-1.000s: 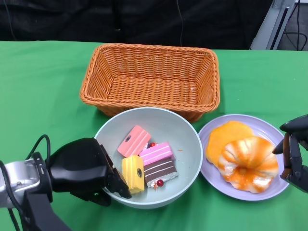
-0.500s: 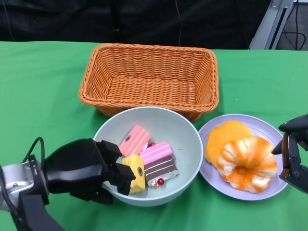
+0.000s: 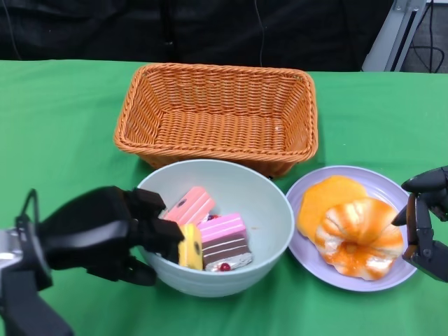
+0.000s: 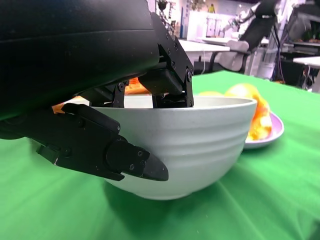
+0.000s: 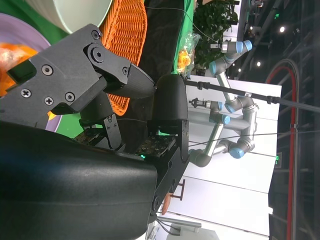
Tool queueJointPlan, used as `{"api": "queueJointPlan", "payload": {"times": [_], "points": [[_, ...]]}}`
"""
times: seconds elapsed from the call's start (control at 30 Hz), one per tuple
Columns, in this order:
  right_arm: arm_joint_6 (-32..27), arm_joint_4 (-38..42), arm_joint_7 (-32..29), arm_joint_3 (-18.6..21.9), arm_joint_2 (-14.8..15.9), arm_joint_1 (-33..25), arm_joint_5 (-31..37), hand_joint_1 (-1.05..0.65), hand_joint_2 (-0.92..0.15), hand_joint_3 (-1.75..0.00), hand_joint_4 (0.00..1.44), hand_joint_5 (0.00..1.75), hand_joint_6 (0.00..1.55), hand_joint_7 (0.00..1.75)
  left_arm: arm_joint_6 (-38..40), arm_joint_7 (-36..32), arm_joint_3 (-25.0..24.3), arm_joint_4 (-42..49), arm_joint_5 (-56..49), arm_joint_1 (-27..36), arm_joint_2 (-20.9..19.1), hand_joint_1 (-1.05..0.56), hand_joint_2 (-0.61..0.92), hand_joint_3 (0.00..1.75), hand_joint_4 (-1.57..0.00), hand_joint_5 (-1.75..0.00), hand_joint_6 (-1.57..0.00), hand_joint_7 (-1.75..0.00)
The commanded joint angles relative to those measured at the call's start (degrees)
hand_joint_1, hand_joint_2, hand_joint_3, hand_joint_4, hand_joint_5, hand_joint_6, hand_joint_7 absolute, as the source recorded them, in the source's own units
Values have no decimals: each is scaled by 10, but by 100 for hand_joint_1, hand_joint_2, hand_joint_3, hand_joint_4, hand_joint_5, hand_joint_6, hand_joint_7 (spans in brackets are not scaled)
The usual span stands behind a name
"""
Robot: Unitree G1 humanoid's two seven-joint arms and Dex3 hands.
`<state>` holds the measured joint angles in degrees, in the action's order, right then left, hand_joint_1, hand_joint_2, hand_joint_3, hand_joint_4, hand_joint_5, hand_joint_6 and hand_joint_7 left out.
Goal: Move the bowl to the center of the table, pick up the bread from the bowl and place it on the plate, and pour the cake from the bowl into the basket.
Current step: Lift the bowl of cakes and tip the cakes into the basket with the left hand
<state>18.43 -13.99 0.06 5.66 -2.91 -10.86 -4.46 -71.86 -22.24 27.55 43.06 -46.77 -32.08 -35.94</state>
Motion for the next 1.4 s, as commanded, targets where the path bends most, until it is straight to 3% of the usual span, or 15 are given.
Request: {"api": "queueJointPlan", "payload": {"times": [0.03,0.23,0.27,0.3,0.4,0.6,0.8,1.17,1.4], "points": [[-12,-16,-5,1,-1,-4,-5,-15,-53,-108,67,163,66,126,-28,21,-30,-12,49,11,-24,-21,92,14,-70,-174,-70,-136],[-9,-10,-3,5,3,0,-2,-16,-52,-108,67,164,66,127,-42,85,-72,-45,145,26,-39,-23,90,32,-73,-169,-82,-110],[-5,-6,-1,6,4,1,-4,-15,-52,-109,67,164,65,127,-36,100,-78,-54,175,29,-38,-22,88,38,-78,-160,-86,-106],[-3,-4,0,7,5,2,-5,-16,-52,-109,68,164,65,127,-29,117,-81,-62,204,32,-38,-21,80,57,-83,-151,-90,-101],[-5,-2,1,9,6,1,-4,-16,-53,-108,68,163,66,127,-7,162,-88,-81,278,36,-29,-21,70,78,-84,-151,-92,-99],[-8,-3,5,8,5,0,-7,-15,-53,-106,69,163,65,127,30,237,-108,-94,360,21,1,-17,70,78,-76,-164,-89,-106],[-14,-4,7,8,6,-1,-5,-14,-53,-106,69,163,65,127,52,284,-131,-69,372,-6,46,-15,67,82,-73,-168,-85,-117],[-16,1,10,6,8,-5,5,-11,-62,-92,68,163,64,127,66,274,-162,24,313,-97,134,-19,66,91,-74,-161,-77,-123],[-24,-2,7,2,4,-10,11,-11,-67,-82,68,162,64,127,102,248,-171,77,285,-148,185,-18,63,95,-70,-169,-69,-136]]}}
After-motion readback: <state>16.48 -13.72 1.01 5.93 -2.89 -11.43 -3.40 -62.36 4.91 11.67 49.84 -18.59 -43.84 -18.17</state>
